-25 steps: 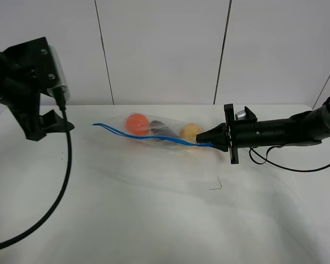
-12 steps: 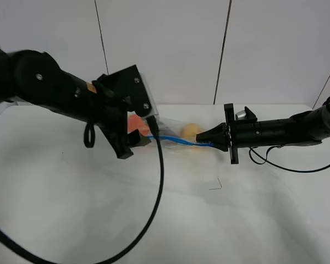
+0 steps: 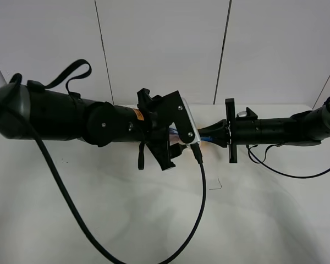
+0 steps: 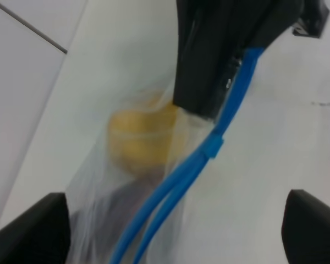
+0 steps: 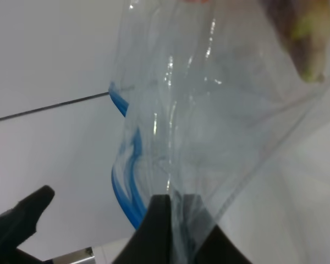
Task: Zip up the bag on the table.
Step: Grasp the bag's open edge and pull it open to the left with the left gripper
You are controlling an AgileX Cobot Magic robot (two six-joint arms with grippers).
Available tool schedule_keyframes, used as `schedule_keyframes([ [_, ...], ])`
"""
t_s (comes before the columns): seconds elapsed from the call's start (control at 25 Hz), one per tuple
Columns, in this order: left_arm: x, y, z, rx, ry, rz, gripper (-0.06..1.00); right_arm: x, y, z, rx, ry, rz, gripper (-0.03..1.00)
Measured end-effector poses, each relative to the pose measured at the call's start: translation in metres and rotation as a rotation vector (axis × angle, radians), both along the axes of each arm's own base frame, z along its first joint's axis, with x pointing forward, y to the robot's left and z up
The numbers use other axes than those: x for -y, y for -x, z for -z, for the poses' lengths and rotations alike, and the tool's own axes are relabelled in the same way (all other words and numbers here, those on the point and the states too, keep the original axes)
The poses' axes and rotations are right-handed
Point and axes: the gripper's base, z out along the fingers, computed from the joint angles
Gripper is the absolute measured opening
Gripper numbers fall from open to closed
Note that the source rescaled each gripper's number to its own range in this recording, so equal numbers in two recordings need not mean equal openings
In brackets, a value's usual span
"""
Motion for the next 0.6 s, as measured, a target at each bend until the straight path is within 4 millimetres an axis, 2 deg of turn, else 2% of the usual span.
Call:
schedule_keyframes([
  [0.28, 0.016, 0.005, 0.007, 0.049, 0.033, 0.025, 0.98, 0.000, 0.000, 0.000, -0.004, -0.001, 0.001, 0.00],
  [0.44, 0.027, 0.010, 0.018, 0.049, 0.030, 0.046, 0.97, 0.000, 0.000, 0.000, -0.010, -0.003, 0.003, 0.00],
  [0.6, 0.031, 0.009, 0.024, 0.072, 0.043, 0.046, 0.90, 0.000, 0.000, 0.000, -0.011, -0.003, 0.002, 0.00],
])
